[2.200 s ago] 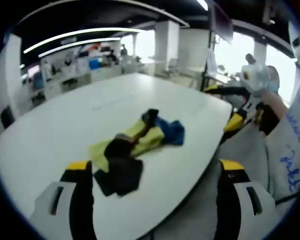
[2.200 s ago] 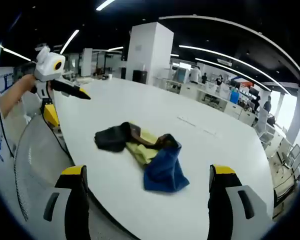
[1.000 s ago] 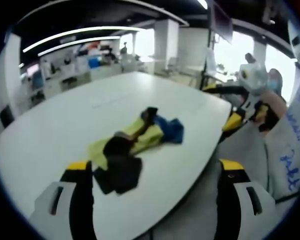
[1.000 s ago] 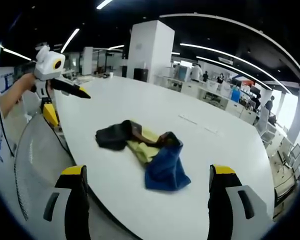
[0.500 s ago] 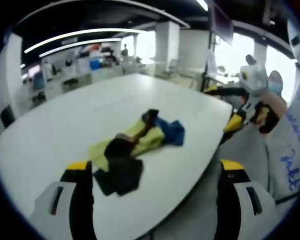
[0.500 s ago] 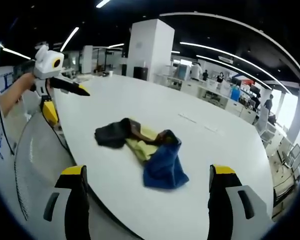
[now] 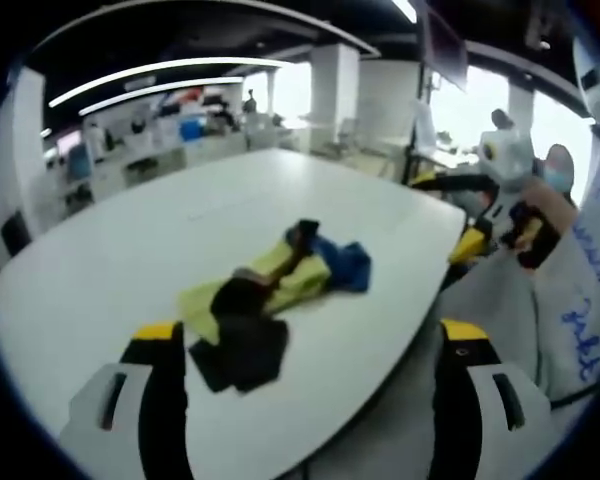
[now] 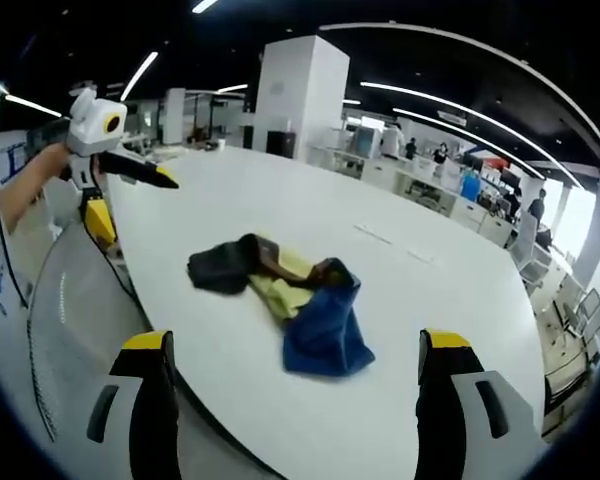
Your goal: Fold the garment on the visible template until the final outline fits inside the template.
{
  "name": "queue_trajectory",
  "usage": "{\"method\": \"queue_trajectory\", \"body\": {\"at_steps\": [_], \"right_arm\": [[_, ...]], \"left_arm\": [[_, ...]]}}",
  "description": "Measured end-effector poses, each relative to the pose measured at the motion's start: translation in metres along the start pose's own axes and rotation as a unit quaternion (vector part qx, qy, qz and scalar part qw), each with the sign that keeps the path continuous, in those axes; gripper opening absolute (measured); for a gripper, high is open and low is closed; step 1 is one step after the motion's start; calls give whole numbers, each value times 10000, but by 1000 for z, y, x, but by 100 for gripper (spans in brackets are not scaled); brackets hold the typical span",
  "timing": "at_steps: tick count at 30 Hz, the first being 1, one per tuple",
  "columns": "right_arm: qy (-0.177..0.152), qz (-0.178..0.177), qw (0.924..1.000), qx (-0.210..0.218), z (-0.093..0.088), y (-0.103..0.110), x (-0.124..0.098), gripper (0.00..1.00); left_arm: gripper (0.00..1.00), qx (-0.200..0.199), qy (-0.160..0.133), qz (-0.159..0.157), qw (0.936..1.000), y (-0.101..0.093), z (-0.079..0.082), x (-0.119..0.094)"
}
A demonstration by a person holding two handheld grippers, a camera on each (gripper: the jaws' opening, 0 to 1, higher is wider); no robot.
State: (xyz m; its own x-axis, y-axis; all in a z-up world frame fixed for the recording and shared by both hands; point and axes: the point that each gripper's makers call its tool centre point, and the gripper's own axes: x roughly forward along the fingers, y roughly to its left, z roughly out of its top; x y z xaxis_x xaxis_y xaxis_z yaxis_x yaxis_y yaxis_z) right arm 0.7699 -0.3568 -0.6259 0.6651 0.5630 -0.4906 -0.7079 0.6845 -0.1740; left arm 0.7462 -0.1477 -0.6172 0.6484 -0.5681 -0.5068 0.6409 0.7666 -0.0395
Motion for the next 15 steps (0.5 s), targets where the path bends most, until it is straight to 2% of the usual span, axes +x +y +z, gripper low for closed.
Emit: {"method": "queue_trajectory", "body": {"at_steps": [15], "right_arm": [[1, 37, 10000, 38, -1, 3, 1, 100]], "left_arm": [[100, -24, 51, -13, 10000, 1, -3, 1]]}}
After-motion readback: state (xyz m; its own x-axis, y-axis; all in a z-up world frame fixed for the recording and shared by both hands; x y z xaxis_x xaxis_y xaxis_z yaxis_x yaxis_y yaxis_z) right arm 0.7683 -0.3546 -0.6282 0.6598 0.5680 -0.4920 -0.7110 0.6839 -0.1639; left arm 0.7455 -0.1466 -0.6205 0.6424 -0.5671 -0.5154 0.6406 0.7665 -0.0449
